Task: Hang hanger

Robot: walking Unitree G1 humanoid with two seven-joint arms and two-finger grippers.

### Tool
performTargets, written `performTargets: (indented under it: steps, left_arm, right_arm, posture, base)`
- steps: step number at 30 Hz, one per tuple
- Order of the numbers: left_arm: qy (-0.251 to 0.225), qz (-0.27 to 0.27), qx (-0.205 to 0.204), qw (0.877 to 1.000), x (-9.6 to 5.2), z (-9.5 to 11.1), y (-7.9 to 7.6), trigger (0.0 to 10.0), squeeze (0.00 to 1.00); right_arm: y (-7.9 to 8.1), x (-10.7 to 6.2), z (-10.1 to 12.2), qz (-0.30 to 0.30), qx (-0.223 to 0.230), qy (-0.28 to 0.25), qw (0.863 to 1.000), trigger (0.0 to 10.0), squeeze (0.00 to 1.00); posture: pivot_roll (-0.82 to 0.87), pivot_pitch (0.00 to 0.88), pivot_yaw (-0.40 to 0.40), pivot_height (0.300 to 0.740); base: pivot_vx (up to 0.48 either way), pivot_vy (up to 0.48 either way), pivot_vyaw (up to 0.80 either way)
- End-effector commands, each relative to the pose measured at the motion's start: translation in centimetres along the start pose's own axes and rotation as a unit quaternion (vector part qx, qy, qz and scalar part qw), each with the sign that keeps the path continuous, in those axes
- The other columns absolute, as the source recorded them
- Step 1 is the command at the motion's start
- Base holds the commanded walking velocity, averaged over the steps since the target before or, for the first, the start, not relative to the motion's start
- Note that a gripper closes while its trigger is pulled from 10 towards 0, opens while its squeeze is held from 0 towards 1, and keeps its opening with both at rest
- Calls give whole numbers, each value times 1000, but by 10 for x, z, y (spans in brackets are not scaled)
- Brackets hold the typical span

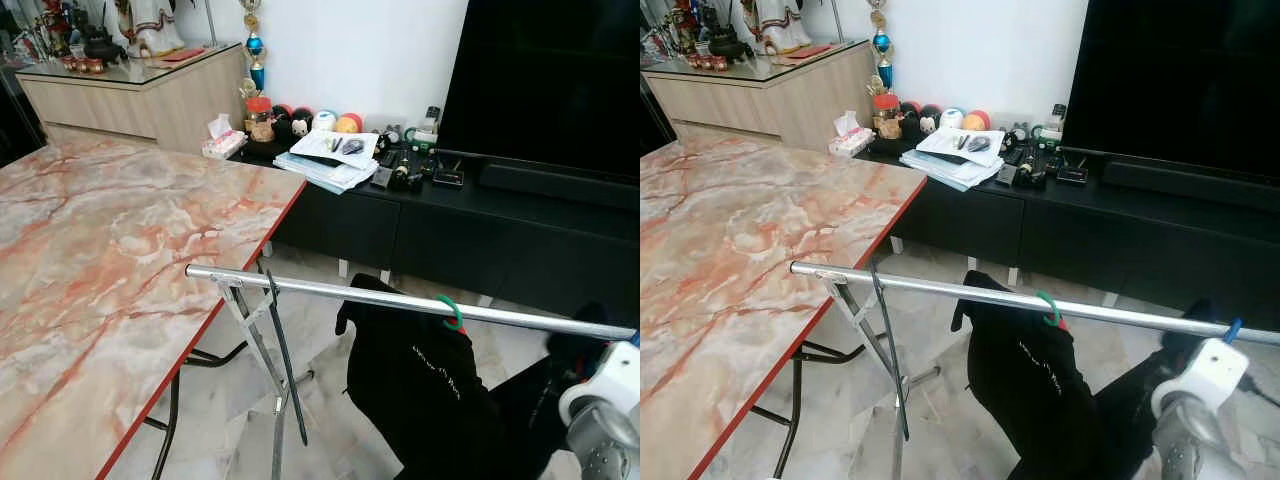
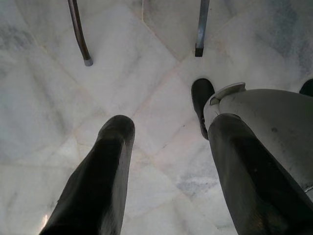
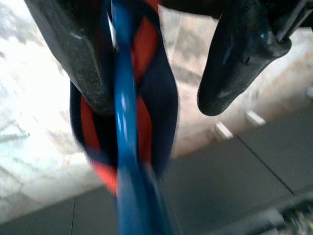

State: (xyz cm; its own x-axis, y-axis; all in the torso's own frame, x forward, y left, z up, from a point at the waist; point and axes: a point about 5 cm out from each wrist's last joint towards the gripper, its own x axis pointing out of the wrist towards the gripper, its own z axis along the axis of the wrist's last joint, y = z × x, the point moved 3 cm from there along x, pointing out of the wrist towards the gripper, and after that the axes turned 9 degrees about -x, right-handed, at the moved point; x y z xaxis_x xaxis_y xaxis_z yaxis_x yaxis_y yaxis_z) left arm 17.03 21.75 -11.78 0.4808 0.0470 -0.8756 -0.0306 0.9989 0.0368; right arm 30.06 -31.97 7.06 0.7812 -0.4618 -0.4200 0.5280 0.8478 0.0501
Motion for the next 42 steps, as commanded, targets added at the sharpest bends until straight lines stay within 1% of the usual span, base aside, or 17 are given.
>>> performTargets:
  steps: [1,3,8,9,11,13,17,19,26,30,37,40,42]
  left_arm:
    - [9,7,11,1000,-1,-4,6,10000,0]
    - [10,8,12,1000,-1,-4,6,10000,0]
    - [9,7,12,1000,-1,-4,6,10000,0]
    - [9,6,12,1000,-1,-4,6,10000,0]
    - [9,6,12,1000,-1,-3,6,10000,0]
    - [8,7,14,1000,-1,-3,6,10000,0]
    - [7,8,13,1000,-1,-2,6,10000,0]
    - [6,8,14,1000,-1,-2,6,10000,0]
    - [6,9,16,1000,-1,-2,7,10000,0]
    - [5,8,16,1000,-1,-1,6,10000,0]
    - [6,7,17,1000,-1,-1,6,10000,0]
    - [5,7,17,1000,-1,-1,6,10000,0]
    - [5,7,17,1000,-1,-1,6,10000,0]
  right_arm:
    - [1,3,-2,-2,8,7,1000,10000,0]
    - [2,5,-4,-2,7,12,1000,10000,0]
    - [3,7,-13,-6,23,30,999,10000,0]
    - [4,9,-16,-6,39,37,999,10000,0]
    - [5,10,-17,-6,44,40,998,10000,0]
    - [5,14,-19,-9,60,46,997,10000,0]
    - [1,18,-14,-19,78,35,996,10000,0]
    - [1,19,-4,-17,111,13,994,10000,0]
    - [1,22,-2,-18,116,7,993,10000,0]
    - [0,24,12,-17,130,-27,991,10000,0]
    - [2,25,12,-17,107,-20,994,10000,0]
    - [0,25,13,-26,118,-33,992,10000,0]
    - [-3,24,20,-36,140,-52,988,10000,0]
  posture:
    - [55,0,60,740]
    - [55,0,60,740]
    - [65,0,61,740]
    - [65,0,62,740]
    - [65,0,62,740]
    - [65,0,63,740]
    - [70,0,66,740]
    - [69,0,67,740]
    - [70,0,68,740]
    - [71,0,70,740]
    - [71,0,67,740]
    - [69,0,68,740]
    - [69,0,68,740]
  base:
    - [0,0,0]
    - [0,0,0]
    - [0,0,0]
    - [0,0,0]
    - [0,0,0]
    - [0,0,0]
    - [0,0,0]
    - [0,0,0]
    - [0,0,0]
    - [0,0,0]
    - [0,0,0]
    - [0,0,0]
    - [0,0,0]
